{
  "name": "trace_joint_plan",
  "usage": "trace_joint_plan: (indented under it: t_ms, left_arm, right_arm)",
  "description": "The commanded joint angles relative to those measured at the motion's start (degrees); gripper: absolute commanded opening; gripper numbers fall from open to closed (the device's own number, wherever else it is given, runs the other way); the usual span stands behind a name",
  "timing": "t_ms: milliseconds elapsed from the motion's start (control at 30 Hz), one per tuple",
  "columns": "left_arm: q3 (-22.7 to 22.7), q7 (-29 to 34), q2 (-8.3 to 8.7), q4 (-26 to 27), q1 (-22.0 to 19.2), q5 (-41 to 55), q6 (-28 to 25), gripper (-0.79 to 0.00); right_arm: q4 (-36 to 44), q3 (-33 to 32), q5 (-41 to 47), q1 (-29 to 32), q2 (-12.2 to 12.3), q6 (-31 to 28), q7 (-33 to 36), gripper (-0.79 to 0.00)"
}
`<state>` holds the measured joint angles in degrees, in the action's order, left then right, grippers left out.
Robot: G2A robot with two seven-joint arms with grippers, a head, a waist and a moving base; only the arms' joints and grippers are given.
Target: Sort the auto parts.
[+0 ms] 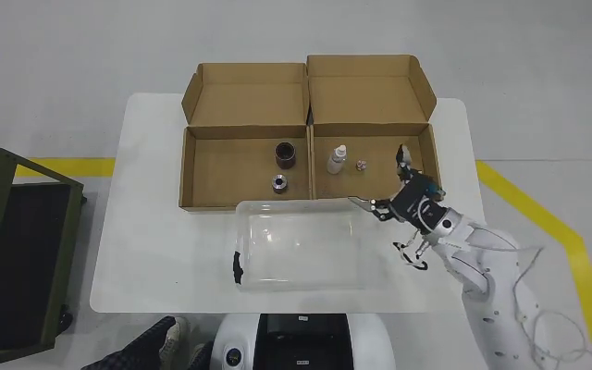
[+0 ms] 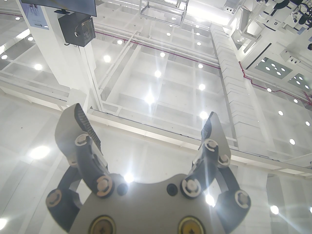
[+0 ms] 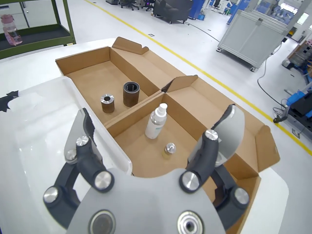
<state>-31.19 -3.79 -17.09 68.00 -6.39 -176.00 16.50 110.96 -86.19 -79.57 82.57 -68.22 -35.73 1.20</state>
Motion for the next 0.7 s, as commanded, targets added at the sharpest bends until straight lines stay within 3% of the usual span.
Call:
trace_joint_plan:
  t_ms: [0, 233, 667]
  left_arm:
    - [0.00, 0.00, 0.00, 0.00, 0.00, 0.00, 0.00, 0.000]
    - [0.00, 0.00, 0.00, 0.00, 0.00, 0.00, 0.00, 0.000]
    - [0.00, 0.00, 0.00, 0.00, 0.00, 0.00, 0.00, 0.000]
  right_arm:
    - [-0.37, -1.66, -0.37, 2.28, 0.14, 1.17, -3.04, 0.000]
    - [-0.88, -6.75, -0.64, 8.99, 0.60, 3.64, -9.35, 0.000]
    - [0.80, -14.33, 1.45, 19.43, 0.87, 8.51, -14.88, 0.000]
